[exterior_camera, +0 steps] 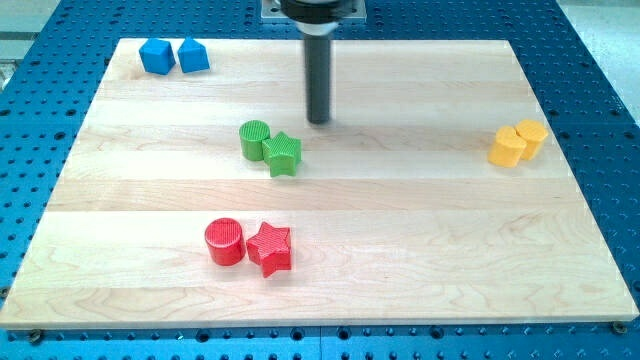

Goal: Slide the arm to the top right of the red star

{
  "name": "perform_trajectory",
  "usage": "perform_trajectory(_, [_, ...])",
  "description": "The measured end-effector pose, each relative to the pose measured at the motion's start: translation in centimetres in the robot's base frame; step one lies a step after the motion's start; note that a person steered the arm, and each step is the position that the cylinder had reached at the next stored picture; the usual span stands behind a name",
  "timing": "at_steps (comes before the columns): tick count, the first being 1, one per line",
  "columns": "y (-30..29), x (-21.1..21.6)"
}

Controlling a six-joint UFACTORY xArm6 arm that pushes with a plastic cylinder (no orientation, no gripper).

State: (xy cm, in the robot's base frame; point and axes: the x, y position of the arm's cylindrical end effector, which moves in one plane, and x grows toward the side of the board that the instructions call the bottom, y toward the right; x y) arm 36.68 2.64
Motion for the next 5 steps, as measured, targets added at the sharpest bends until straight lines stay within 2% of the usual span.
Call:
perform_trajectory(1, [3.1,5.3])
perform_trajectory(3, [3.3,11.2])
perform_trajectory(5, [3.3,11.8])
